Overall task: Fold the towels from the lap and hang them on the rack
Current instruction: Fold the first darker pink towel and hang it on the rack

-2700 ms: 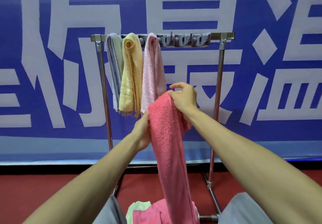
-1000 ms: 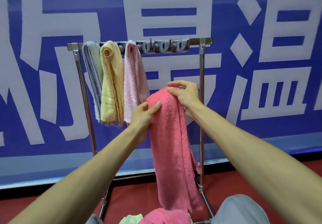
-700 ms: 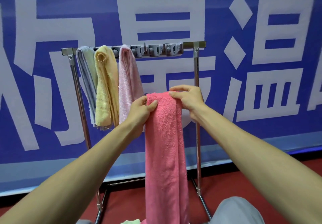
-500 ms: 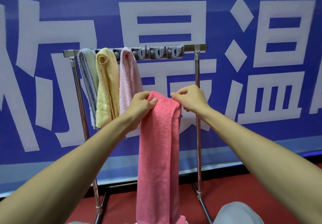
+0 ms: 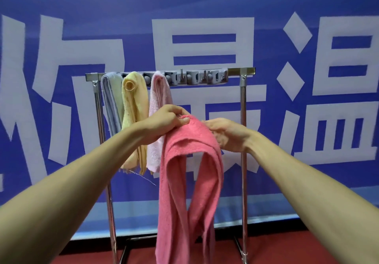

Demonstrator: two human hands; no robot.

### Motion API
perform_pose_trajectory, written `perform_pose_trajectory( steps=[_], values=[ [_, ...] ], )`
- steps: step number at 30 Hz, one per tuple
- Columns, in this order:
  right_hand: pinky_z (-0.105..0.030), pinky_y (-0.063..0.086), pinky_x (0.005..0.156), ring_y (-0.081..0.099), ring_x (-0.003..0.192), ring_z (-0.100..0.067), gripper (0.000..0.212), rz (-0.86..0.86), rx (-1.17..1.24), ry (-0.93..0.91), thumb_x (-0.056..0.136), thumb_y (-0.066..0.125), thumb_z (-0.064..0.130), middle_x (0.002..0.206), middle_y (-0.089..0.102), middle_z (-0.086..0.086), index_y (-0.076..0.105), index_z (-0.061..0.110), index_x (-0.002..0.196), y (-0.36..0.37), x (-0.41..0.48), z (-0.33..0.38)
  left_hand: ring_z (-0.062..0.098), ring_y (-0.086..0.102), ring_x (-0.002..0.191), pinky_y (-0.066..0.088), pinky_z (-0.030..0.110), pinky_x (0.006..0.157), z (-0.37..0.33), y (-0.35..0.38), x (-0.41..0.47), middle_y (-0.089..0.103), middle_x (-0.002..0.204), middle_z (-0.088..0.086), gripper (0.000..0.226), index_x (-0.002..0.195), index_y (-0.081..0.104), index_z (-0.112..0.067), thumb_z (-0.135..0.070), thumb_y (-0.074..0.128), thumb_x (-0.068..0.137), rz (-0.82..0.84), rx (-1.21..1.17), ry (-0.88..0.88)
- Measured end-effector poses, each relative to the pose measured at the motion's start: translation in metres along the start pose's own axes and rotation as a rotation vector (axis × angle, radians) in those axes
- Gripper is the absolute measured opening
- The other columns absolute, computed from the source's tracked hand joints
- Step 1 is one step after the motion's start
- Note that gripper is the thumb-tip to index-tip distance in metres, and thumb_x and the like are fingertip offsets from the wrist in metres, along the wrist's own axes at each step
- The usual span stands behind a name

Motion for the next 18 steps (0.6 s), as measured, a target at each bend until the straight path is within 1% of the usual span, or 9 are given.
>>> perform_pose_trajectory(
  steps=[1,2,4,6,8,11,14,15,18],
  values=[
    [-0.021,0.051,0.064,0.058,0.073,-0.013,0.033,0.027,0.004,-0.002,0.090,0.057,0.025,0.089,0.063,-0.005,0.063,0.002,0.113,-0.001,-0.002,0.004,0.013,0.057,0.071,0.049,0.019,0.063,0.002,-0.001,0.002,0.060,0.082,0.006,0.009,0.095,0.063,-0.006,-0.005,0.054,0.094,0.010,-0.037,-0.024],
    [-0.020,0.052,0.063,0.060,0.071,-0.012,0.031,0.044,0.005,-0.017,0.089,0.055,0.022,0.087,0.065,-0.005,0.064,0.001,0.111,-0.004,-0.003,0.009,0.013,0.057,0.069,0.048,0.018,0.060,0.003,0.000,0.003,0.059,0.082,0.005,0.008,0.097,0.062,-0.007,-0.006,0.055,0.093,0.025,-0.066,-0.047],
    [-0.020,0.052,0.064,0.061,0.073,-0.013,0.032,0.040,0.006,-0.075,0.088,0.055,0.021,0.088,0.066,-0.005,0.064,0.001,0.112,-0.012,-0.001,0.020,0.013,0.054,0.068,0.045,0.020,0.059,0.007,0.003,0.007,0.058,0.081,0.004,0.009,0.099,0.061,-0.006,-0.008,0.058,0.091,0.065,-0.098,-0.073],
    [-0.021,0.049,0.064,0.058,0.074,-0.015,0.037,-0.016,-0.007,-0.133,0.084,0.061,0.026,0.092,0.065,-0.008,0.067,0.004,0.114,-0.024,0.003,0.027,0.013,0.048,0.066,0.037,0.023,0.060,0.011,0.009,0.012,0.053,0.076,0.003,0.012,0.099,0.060,-0.005,-0.014,0.058,0.092,0.114,-0.113,-0.067],
    [-0.022,0.049,0.062,0.058,0.073,-0.016,0.035,-0.106,0.006,-0.189,0.079,0.066,0.031,0.090,0.068,-0.007,0.072,0.009,0.105,-0.040,0.006,0.034,0.014,0.045,0.068,0.033,0.025,0.061,0.018,0.016,0.016,0.052,0.076,0.002,0.020,0.101,0.060,-0.004,-0.022,0.057,0.093,0.162,-0.160,-0.051],
    [-0.025,0.054,0.063,0.063,0.068,-0.015,0.022,-0.248,0.061,-0.276,0.085,0.060,0.024,0.079,0.071,-0.005,0.070,0.007,0.096,-0.062,0.006,0.046,0.012,0.052,0.075,0.038,0.026,0.068,0.029,0.026,0.020,0.059,0.085,0.000,0.030,0.110,0.065,-0.008,-0.030,0.055,0.093,0.227,-0.274,-0.024],
    [-0.026,0.056,0.063,0.064,0.065,-0.015,0.013,-0.362,0.085,-0.288,0.092,0.057,0.013,0.072,0.070,-0.005,0.067,0.005,0.092,-0.080,0.013,0.054,0.005,0.059,0.071,0.046,0.018,0.064,0.030,0.029,0.028,0.065,0.081,-0.008,0.029,0.113,0.064,-0.012,-0.028,0.047,0.096,0.254,-0.319,0.000],
    [-0.025,0.056,0.063,0.064,0.065,-0.015,0.012,-0.392,0.075,-0.286,0.092,0.057,0.012,0.071,0.070,-0.005,0.067,0.005,0.091,-0.085,0.016,0.058,0.005,0.061,0.072,0.048,0.018,0.064,0.028,0.028,0.033,0.067,0.083,-0.007,0.031,0.114,0.063,-0.010,-0.028,0.047,0.095,0.256,-0.344,0.009],
    [-0.023,0.055,0.058,0.065,0.062,-0.014,0.009,-0.496,0.002,-0.283,0.089,0.062,0.011,0.068,0.071,-0.002,0.068,0.005,0.089,-0.105,0.030,0.073,0.010,0.065,0.086,0.052,0.021,0.074,0.022,0.018,0.053,0.069,0.096,-0.001,0.044,0.123,0.059,-0.006,-0.032,0.050,0.089,0.238,-0.376,0.036]
  ],
)
Point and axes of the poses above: each hand's wrist, its own x-axis towards the middle knuckle, its own y-axis out of the palm, z = x × y, the point moved 10 cm from there along x, towards the middle knuckle
